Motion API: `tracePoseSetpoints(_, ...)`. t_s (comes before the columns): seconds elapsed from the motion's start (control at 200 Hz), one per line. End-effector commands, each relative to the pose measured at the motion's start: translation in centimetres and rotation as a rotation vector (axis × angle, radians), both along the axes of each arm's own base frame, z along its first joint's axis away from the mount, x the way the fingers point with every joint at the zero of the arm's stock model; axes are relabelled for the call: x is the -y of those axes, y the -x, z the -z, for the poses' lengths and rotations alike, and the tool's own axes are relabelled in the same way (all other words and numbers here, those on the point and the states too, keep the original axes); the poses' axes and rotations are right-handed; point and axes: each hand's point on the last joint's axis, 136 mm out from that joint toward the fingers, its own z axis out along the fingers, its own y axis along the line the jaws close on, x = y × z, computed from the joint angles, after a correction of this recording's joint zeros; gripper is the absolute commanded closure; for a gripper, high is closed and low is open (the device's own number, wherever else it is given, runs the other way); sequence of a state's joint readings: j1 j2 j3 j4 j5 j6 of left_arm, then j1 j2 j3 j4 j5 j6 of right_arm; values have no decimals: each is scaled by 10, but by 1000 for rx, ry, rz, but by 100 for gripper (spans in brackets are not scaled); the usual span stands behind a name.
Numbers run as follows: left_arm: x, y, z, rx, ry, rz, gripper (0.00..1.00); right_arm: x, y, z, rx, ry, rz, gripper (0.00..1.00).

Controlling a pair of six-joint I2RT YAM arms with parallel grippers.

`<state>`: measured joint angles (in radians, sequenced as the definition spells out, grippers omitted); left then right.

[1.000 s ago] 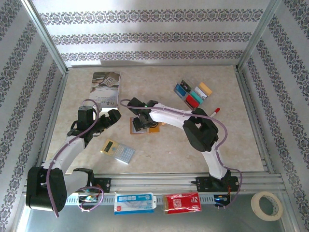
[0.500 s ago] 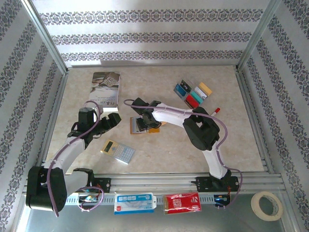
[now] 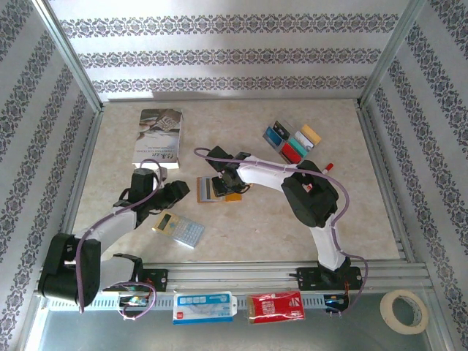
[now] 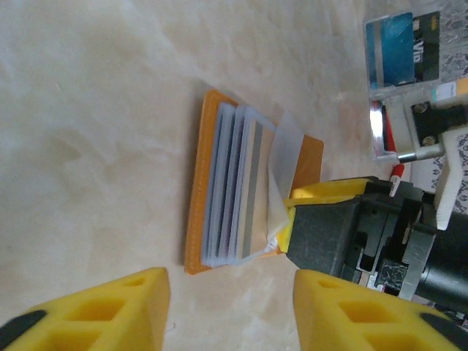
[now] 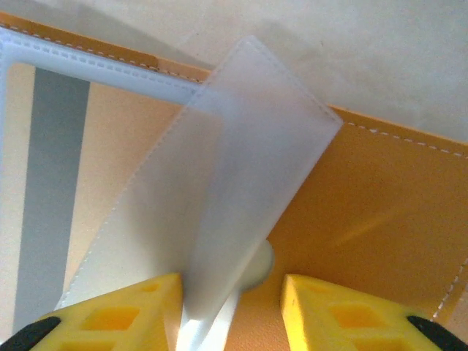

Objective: Take the credit cards out of the card holder

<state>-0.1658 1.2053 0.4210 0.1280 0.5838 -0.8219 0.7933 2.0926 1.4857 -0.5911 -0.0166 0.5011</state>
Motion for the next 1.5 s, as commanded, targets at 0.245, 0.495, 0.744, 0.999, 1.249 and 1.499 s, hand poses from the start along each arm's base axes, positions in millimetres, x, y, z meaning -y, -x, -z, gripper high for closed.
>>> tracePoseSetpoints(0.245,47,-18,3,6,45,71,68,18,22,38,-99,38,19,60)
tracePoseSetpoints(0.495,81,-30,9,-27,160,126,76,13,18,27,-54,-17,27,62)
tracePoseSetpoints(0.744,81,-33,35,-102,133,105,86,5,4,-17,131,-165,38,66)
tracePoseSetpoints(0.999,76,-33,49,-140,96,79,87,4,-1,-44,199,-251,62,66)
tracePoseSetpoints(1.249,84,-34,38,-143,126,109,80,19,-4,-64,247,-320,133,65)
tracePoseSetpoints(1.499,98,-37,19,-107,93,163,76,38,-9,-95,322,-380,215,62)
